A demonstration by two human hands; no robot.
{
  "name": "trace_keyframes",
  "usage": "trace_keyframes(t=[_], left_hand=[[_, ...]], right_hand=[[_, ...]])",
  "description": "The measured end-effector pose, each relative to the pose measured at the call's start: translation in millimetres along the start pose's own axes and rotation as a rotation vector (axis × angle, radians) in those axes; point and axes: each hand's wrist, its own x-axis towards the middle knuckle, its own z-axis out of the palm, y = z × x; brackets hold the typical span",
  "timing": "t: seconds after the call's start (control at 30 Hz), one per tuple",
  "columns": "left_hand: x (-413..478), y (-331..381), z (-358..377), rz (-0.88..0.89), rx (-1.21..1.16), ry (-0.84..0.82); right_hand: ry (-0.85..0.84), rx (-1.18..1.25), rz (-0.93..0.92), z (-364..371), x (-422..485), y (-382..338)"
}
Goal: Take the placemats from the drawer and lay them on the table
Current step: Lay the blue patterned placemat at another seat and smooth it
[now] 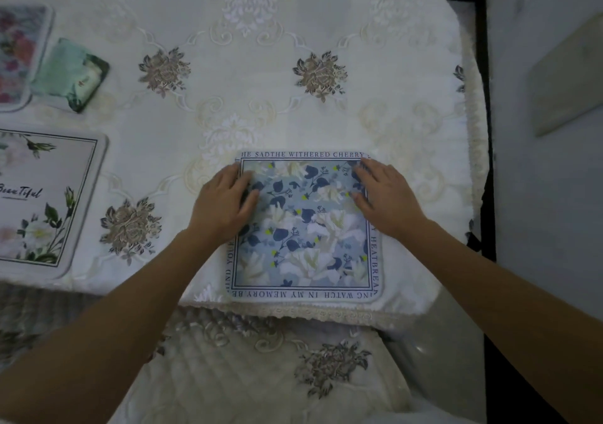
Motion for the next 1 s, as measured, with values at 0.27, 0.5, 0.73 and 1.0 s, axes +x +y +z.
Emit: trace_keyframes(t=[0.27,0.5,0.73,1.0], left_hand=[[-64,14,16,-0.023,0.007,-0.050],[-125,22,41,0.050,-0.029,-0.061],[-165,30,43,0.052,-0.062,-0.109],[-180,74,45,0.262,-0.067,-0.185]], right_hand=[[-0.061,0.039,0.052,20,-81,-18],[-0.014,0.144,0.099,49,-162,-47],[0.011,0.151,0.070,52,-193,-53],[-0.158,0.043,-0.313,45,-168,-78]])
